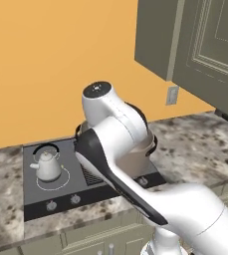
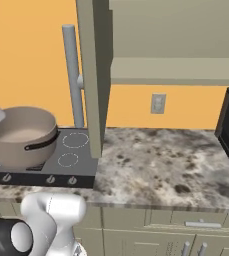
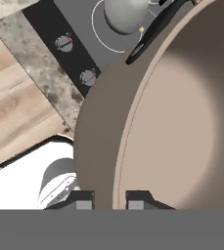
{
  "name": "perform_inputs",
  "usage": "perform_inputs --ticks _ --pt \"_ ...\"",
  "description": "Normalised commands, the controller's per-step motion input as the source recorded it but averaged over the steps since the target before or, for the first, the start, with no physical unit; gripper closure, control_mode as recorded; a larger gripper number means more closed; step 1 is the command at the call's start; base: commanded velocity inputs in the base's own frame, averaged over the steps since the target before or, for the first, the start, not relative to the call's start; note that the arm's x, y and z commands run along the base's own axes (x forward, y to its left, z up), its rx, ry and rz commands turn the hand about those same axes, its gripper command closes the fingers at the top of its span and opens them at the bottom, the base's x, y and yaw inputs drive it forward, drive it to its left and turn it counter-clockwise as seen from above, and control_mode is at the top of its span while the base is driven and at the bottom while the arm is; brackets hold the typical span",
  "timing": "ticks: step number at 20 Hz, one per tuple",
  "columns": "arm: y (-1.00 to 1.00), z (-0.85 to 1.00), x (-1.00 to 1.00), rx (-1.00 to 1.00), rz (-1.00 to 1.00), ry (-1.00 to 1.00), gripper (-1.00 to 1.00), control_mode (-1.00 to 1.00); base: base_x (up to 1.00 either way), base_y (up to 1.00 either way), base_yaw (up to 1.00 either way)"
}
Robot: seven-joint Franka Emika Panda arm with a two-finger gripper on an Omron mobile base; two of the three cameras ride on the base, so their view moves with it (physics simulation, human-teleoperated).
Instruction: Pick the kettle from the cabinet and place it on a stove burner. Then pick the pot from the counter and place it on another stove burner. Finally, turn both burners on.
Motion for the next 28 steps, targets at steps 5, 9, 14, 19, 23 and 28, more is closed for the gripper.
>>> perform_inputs --ticks 5,9,14,19,23,28 --pt "0.1 0.0 0.63 -0.04 -0.11 0.0 1.0 -1.0 0.0 0.0 0.0" --pt "0.0 -0.02 0.73 0.0 -0.09 0.02 1.0 -1.0 0.0 0.0 0.0" --pt "0.0 -0.16 0.78 0.0 -0.07 0.06 1.0 -1.0 0.0 0.0 0.0" --pt "-0.02 -0.39 0.81 0.0 -0.03 0.04 1.0 -1.0 0.0 0.0 0.0" --pt "0.0 -0.52 0.74 0.0 -0.01 0.0 1.0 -1.0 0.0 0.0 0.0" --pt "0.0 -0.57 0.52 -0.02 -0.05 0.0 1.0 -1.0 0.0 0.0 0.0"
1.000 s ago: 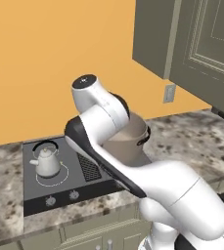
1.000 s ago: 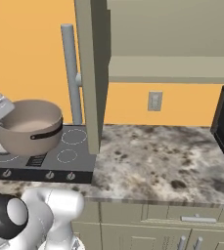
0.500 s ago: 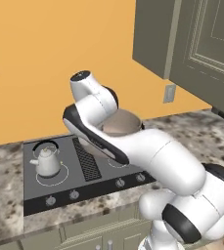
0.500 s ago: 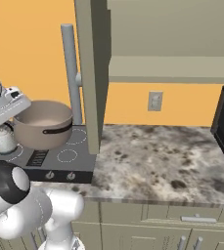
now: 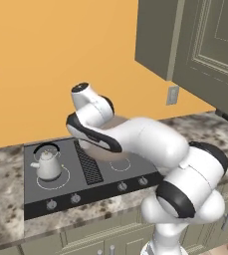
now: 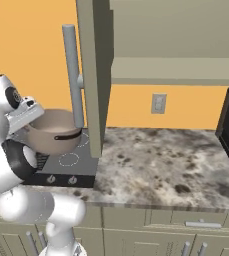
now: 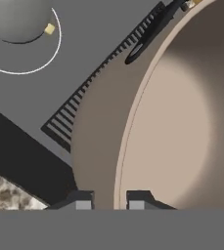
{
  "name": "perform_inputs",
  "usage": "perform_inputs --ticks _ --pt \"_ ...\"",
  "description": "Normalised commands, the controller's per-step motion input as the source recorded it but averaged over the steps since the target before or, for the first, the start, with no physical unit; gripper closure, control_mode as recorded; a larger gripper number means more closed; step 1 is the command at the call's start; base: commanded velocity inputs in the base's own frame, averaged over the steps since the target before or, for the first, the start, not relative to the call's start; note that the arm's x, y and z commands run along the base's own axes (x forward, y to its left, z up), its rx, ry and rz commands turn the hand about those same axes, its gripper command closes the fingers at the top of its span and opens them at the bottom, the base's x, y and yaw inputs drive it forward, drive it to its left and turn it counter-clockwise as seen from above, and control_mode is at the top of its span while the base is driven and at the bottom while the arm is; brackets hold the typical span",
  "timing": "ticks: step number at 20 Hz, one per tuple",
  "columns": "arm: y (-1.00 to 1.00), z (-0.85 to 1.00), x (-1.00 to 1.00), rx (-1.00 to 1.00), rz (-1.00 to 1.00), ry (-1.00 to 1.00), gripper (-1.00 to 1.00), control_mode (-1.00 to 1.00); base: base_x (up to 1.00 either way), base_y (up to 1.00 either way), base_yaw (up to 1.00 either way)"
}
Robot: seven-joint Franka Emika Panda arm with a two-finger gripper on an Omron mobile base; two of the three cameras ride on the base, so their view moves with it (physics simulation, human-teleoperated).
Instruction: Pick the kettle from the cabinet and place it on a stove burner. Then pick the pot from the counter and place it on another stove burner. Finally, turn both burners on.
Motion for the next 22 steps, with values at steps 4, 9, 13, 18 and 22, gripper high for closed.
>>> perform_inputs --ticks 4,9,13,18,22 --pt "0.0 -0.55 0.41 -0.07 -0.09 -0.01 1.0 -1.0 0.0 0.0 0.0" --pt "0.0 -0.39 0.32 -0.1 -0.08 -0.05 1.0 -1.0 0.0 0.0 0.0" --pt "0.0 -0.35 0.29 -0.11 -0.06 -0.06 1.0 -1.0 0.0 0.0 0.0" --pt "0.0 -0.32 0.28 -0.07 -0.05 -0.02 1.0 -1.0 0.0 0.0 0.0" --pt "0.0 -0.27 0.24 -0.03 -0.04 0.0 1.0 -1.0 0.0 0.0 0.0"
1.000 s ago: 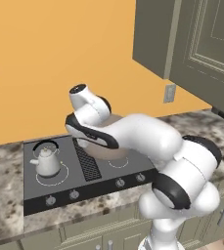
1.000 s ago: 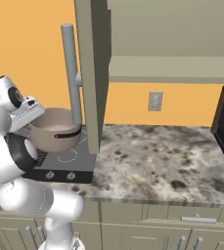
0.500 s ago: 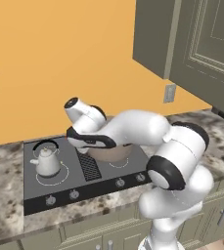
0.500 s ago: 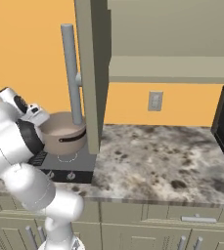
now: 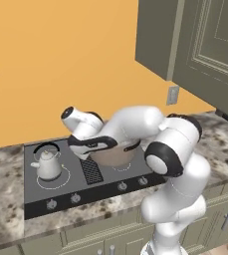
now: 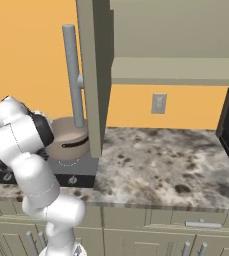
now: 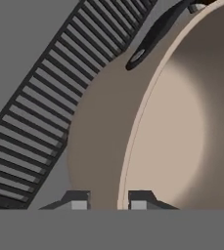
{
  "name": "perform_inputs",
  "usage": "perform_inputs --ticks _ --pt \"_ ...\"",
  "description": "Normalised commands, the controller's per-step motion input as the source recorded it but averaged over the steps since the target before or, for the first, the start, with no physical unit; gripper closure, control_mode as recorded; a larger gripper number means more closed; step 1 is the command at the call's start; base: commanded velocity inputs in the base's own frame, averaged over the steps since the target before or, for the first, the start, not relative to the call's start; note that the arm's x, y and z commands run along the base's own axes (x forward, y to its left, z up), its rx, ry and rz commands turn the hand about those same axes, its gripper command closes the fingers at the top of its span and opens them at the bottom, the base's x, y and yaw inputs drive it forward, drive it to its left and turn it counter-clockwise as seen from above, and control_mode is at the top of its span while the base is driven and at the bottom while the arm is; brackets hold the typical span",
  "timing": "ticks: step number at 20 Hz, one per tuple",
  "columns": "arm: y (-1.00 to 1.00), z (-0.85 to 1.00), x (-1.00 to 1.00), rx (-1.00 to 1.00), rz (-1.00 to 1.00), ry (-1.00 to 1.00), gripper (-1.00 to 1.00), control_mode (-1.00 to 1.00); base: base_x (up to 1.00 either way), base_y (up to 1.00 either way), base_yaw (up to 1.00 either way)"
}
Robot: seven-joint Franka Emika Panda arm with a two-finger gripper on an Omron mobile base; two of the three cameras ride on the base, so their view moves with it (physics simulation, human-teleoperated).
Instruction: Pick the kettle from the cabinet and place it on a stove burner. Then pick the pot from the counter and place it on another stove burner. Finally, turn both burners on.
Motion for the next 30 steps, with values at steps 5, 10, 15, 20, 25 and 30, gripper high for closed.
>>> perform_inputs --ticks 5,10,15,20,25,30 --pt "0.0 -0.3 0.27 -0.02 -0.03 0.0 1.0 -1.0 0.0 0.0 0.0" --pt "-0.11 -0.41 0.29 -0.02 -0.02 0.0 1.0 -1.0 0.0 0.0 0.0" --pt "-0.09 -0.07 0.21 -0.02 0.0 -0.18 1.0 -1.0 0.0 0.0 0.0" --pt "-0.05 0.0 0.24 0.0 0.0 -0.23 1.0 -1.0 0.0 0.0 0.0" --pt "-0.06 0.0 0.48 0.0 0.0 -0.1 1.0 -1.0 0.0 0.0 0.0" --pt "0.0 0.0 0.57 0.05 0.0 -0.01 1.0 -1.0 0.0 0.0 0.0"
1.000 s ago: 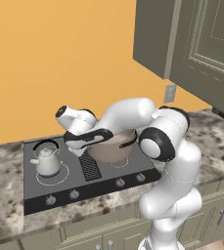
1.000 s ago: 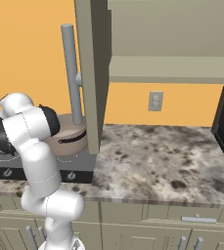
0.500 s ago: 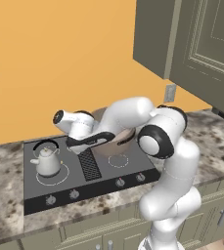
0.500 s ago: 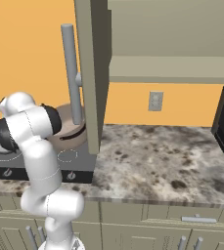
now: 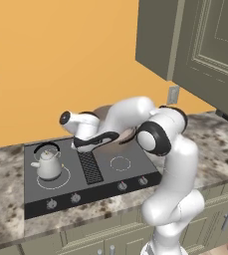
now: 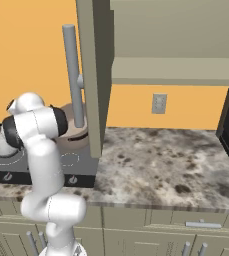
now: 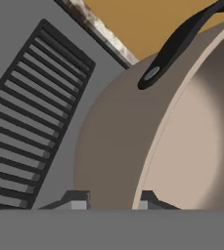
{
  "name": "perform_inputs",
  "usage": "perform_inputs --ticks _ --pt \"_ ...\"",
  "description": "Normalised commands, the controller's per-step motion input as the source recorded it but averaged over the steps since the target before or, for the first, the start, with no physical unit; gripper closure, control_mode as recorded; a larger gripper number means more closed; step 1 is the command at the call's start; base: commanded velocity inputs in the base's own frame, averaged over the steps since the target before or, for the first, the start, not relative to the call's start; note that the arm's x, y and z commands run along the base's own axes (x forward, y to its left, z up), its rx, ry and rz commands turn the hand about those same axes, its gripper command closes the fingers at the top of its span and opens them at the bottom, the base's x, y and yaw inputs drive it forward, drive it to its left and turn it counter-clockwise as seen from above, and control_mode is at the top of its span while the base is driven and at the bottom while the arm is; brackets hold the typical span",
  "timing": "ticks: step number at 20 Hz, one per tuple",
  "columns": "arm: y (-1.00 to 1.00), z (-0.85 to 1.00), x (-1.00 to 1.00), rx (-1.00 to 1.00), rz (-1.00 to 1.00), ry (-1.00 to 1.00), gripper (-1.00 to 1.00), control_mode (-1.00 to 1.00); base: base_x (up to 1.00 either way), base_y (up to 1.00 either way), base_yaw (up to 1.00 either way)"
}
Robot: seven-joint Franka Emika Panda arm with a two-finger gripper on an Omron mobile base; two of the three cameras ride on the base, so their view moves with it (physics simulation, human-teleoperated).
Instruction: Pick the kettle from the cabinet and place it on a stove burner. Then pick the pot from the counter and place it on another stove burner. Finally, turn both burners on.
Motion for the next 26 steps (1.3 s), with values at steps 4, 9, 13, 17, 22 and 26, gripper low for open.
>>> perform_inputs --ticks 4,9,13,17,22,26 --pt "0.0 0.0 0.64 0.08 0.0 0.0 1.0 -1.0 0.0 0.0 0.0" --pt "0.0 -0.12 0.5 0.02 0.0 0.01 1.0 -1.0 0.0 0.0 0.0" --pt "0.0 -0.06 0.28 0.06 0.0 0.07 1.0 -1.0 0.0 0.0 0.0" --pt "0.0 0.08 0.02 0.12 0.0 0.03 1.0 -1.0 0.0 0.0 0.0" --pt "0.0 0.23 0.0 0.12 0.0 0.0 1.0 -1.0 0.0 0.0 0.0" --pt "0.0 0.06 0.0 0.04 0.0 0.0 1.0 -1.0 0.0 0.0 0.0"
